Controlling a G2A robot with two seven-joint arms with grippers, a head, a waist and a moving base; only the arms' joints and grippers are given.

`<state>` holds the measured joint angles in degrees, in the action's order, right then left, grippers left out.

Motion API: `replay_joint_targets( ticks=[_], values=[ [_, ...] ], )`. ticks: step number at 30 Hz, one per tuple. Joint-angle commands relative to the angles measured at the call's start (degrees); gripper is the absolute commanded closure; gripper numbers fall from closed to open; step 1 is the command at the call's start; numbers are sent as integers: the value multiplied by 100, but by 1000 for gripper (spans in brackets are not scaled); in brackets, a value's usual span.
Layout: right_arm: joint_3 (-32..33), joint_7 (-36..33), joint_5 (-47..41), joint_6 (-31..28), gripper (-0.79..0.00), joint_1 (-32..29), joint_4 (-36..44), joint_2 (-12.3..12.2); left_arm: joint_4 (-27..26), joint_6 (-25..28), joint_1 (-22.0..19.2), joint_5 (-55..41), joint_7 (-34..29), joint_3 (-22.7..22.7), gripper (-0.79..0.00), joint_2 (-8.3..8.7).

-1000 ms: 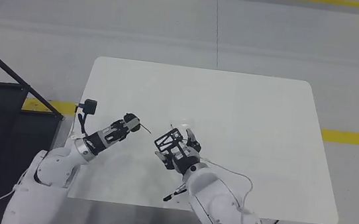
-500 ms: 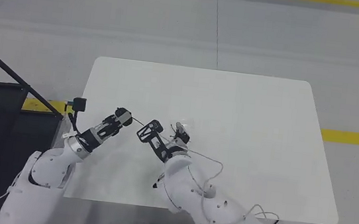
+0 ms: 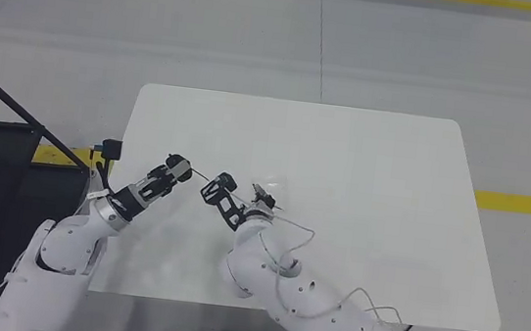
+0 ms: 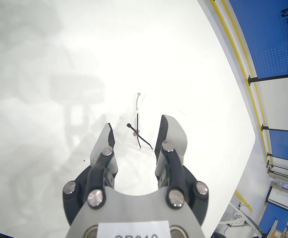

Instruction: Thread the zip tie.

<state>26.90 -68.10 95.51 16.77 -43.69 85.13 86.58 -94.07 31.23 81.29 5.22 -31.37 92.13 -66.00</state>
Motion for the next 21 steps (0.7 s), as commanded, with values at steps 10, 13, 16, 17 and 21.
replay_joint_targets(
  ticks=[10, 13, 16, 17, 21],
  values=[
    [75, -62, 54, -150, -311, -5, -462, 342, 47, -64, -98, -43, 65, -69, 0, 23],
    [129, -55, 113, -176, -268, -31, -538, 406, 49, -76, -101, -39, 82, -77, 0, 31],
    [186, -48, 201, -203, -225, -73, -580, 457, 55, -64, -107, -48, 90, -83, 0, 38],
    [206, -47, 231, -215, -203, -90, -588, 473, 58, -63, -110, -50, 94, -87, 0, 41],
    [297, -36, 367, -266, -145, -172, -596, 521, 76, -73, -133, -51, 100, -110, 0, 50]
  ],
)
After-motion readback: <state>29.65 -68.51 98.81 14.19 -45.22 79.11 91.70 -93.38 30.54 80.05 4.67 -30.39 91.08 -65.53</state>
